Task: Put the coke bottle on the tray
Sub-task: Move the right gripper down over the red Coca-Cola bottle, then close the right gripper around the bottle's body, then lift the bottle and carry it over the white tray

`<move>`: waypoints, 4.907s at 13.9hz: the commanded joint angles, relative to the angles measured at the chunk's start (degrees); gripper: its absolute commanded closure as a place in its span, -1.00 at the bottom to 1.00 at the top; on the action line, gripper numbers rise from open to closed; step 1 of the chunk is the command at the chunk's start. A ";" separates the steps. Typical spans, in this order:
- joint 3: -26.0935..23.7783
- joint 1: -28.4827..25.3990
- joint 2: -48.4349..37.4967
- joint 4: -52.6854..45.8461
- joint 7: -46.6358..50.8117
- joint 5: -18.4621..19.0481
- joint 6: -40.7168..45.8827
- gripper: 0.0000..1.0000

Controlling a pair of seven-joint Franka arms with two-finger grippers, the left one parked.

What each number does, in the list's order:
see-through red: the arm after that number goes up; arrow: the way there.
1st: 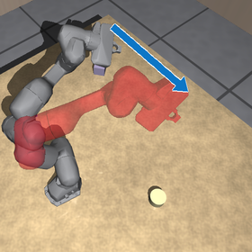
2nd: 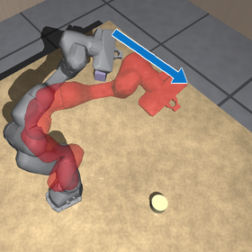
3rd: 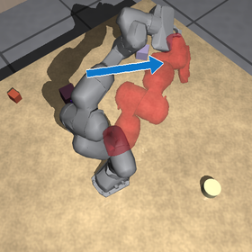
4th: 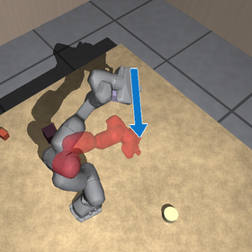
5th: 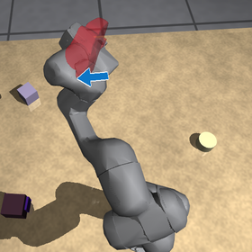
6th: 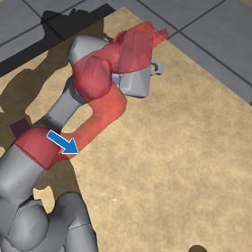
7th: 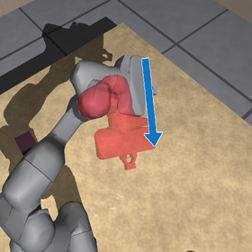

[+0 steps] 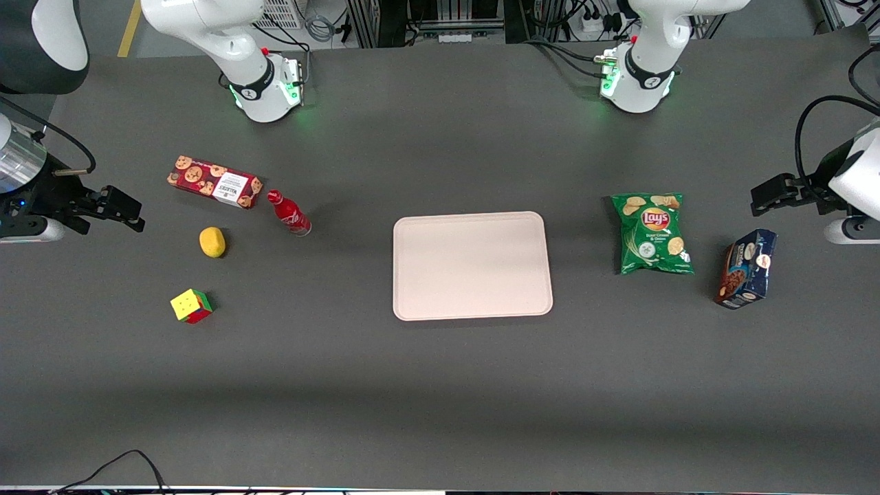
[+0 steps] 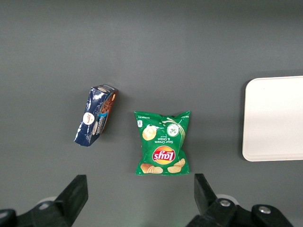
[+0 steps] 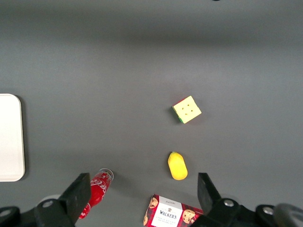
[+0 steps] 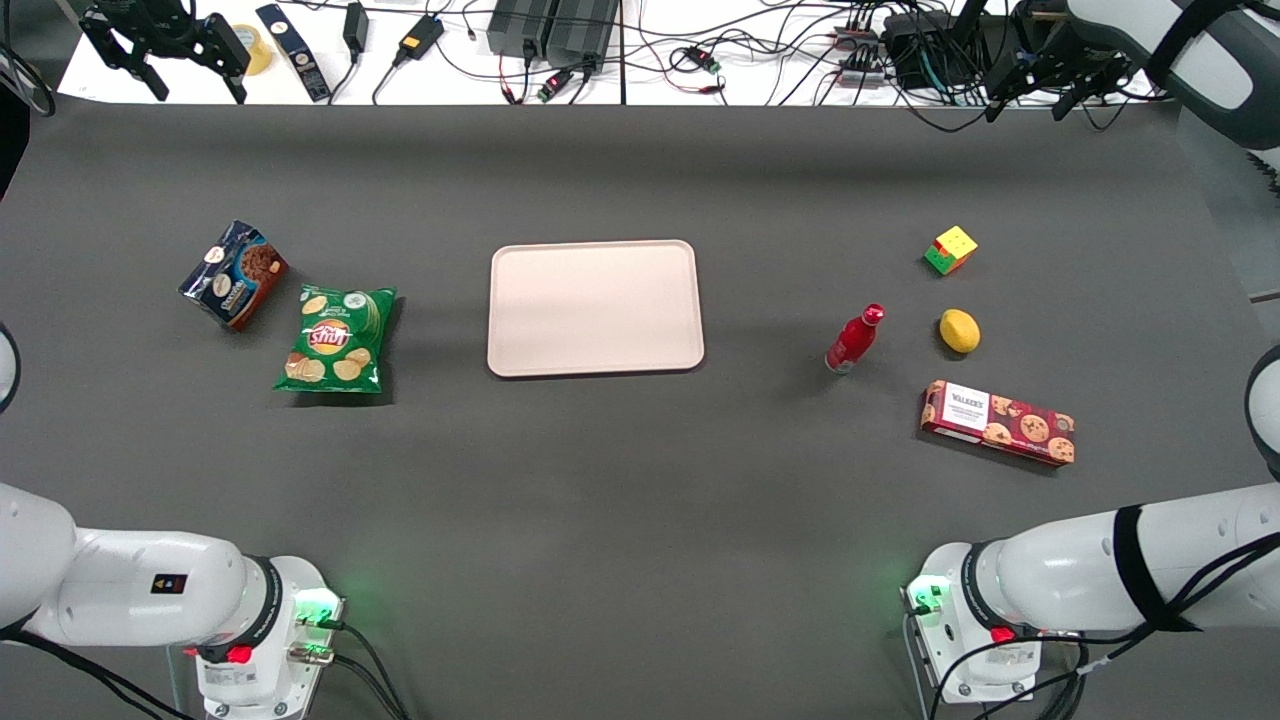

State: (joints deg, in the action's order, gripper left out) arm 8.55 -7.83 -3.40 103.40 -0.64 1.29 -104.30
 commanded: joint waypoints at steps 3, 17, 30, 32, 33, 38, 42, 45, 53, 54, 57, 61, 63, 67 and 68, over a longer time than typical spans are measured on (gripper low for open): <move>-0.29 -0.87 2.34 -3.46 -1.30 -0.24 3.48 -1.00; -16.36 -1.05 -13.74 41.17 10.90 -4.54 -24.97 -1.00; -18.75 -1.05 -9.26 47.51 11.80 -4.54 -35.36 -1.00; -18.93 -1.05 -9.26 47.69 11.80 -4.54 -35.27 -0.97; -18.93 -1.05 -9.26 47.86 11.80 -4.54 -35.27 -0.91; -19.01 -1.05 -9.26 47.87 11.71 -4.54 -35.01 -0.01; -19.01 -1.14 -9.17 47.52 11.80 -4.54 -34.66 1.00; -19.10 -1.05 -9.34 44.10 11.97 -4.63 -30.72 1.00; -19.19 -1.14 -2.43 10.07 14.69 -4.63 -2.37 1.00; -20.06 -1.23 -0.05 4.33 15.92 -4.63 1.52 1.00; -23.74 -1.84 8.29 -11.68 22.84 -4.46 9.18 1.00; -24.37 -9.21 18.58 -22.17 35.15 -3.32 9.82 1.00; -24.37 -14.12 24.73 -25.16 42.17 2.02 8.94 1.00; -24.46 -18.45 33.36 -27.02 50.63 5.99 0.35 1.00; -24.64 -19.15 34.68 -26.76 51.95 7.48 -1.15 1.00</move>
State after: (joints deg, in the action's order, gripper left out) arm -16.05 -25.55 26.61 80.63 47.03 5.32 -103.35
